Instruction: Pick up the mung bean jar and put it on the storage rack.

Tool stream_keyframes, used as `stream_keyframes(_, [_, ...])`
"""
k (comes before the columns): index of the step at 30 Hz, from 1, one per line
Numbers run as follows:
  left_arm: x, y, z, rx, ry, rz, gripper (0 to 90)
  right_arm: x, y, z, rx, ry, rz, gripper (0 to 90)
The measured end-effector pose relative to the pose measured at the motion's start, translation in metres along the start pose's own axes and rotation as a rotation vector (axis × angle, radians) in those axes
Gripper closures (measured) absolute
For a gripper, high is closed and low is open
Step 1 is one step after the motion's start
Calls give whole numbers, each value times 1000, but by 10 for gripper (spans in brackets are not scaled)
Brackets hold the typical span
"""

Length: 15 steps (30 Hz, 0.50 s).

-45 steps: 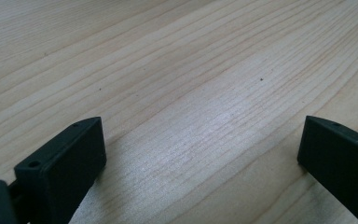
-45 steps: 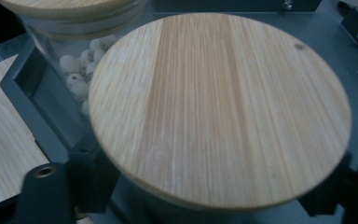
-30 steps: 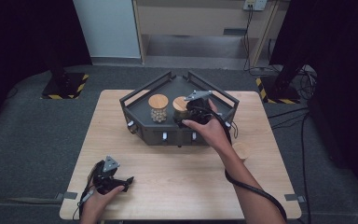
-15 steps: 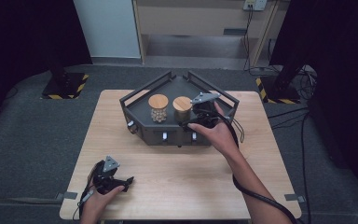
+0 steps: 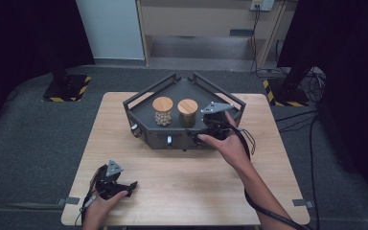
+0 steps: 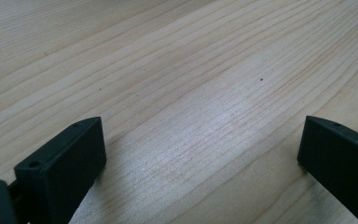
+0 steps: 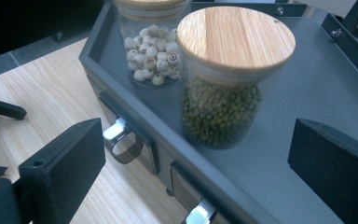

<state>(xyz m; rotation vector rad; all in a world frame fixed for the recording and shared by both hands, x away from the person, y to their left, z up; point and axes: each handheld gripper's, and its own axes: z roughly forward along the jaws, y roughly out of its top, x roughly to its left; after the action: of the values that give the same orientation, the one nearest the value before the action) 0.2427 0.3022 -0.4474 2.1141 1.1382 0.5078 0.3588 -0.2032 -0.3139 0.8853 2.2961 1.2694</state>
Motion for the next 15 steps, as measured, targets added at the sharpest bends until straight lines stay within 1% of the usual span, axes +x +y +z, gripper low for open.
stream_keyframes(1, [0,0,0,0,0,0,0,3,-6,-4,-7,3,-1,43])
stream_keyframes(5, [0,0,0,0,0,0,0,10,-18,-9,-8,2,-3,43])
stream_keyframes(6, [0,0,0,0,0,0,0,10,-18,-9,-8,2,-3,43])
stream_keyframes(7, [0,0,0,0,0,0,0,13,-24,-11,-8,1,-8,43])
stream_keyframes(9, [0,0,0,0,0,0,0,15,-26,-11,-5,3,-4,43])
stream_keyframes(15, [0,0,0,0,0,0,0,24,-41,-13,1,8,-20,43])
